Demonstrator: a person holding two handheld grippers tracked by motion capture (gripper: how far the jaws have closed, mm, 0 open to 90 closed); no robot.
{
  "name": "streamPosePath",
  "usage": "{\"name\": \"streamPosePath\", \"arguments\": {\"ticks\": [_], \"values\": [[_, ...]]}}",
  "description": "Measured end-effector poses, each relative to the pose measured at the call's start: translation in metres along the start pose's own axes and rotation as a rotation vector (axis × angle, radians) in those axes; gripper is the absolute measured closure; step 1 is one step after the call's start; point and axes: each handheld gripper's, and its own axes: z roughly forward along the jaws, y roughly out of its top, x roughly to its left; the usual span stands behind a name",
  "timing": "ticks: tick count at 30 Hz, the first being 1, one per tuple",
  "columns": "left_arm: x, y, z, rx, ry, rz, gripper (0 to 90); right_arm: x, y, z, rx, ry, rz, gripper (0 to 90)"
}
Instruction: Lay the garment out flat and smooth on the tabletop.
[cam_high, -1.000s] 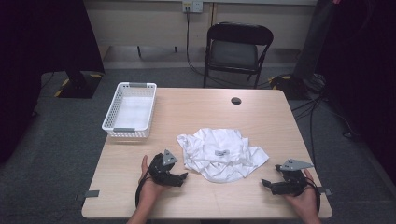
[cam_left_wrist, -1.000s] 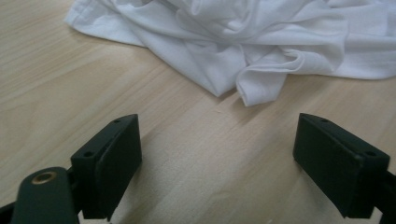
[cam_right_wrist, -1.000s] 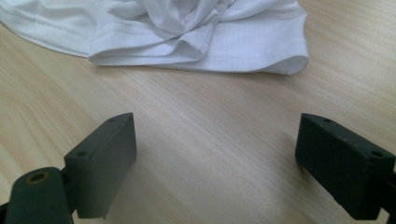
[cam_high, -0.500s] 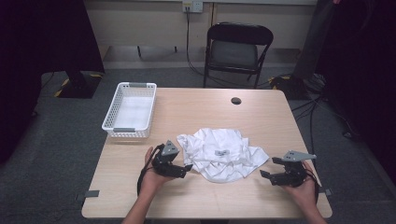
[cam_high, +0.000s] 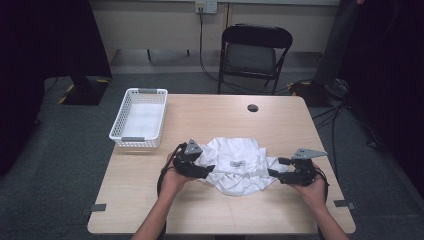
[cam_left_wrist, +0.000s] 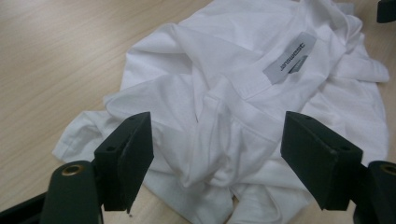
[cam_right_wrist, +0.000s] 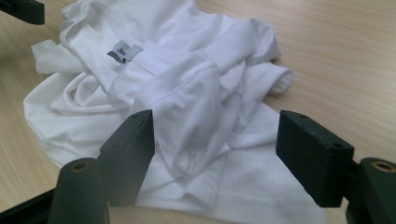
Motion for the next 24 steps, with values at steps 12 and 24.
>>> {"name": "streamPosePath", "arguments": {"ticks": [12, 24], "values": [[0.003, 0.003, 0.015, 0.074, -0.033, 0.006, 49.0, -0.002, 0.008, 0.021, 0.014, 0.015, -0.015, 44.8], [0.005, 0.002, 0.016, 0.110, -0.094, -0.026, 77.6, -0.012, 0.010, 0.033, 0.056, 0.115, 0.010, 68.2]]}}
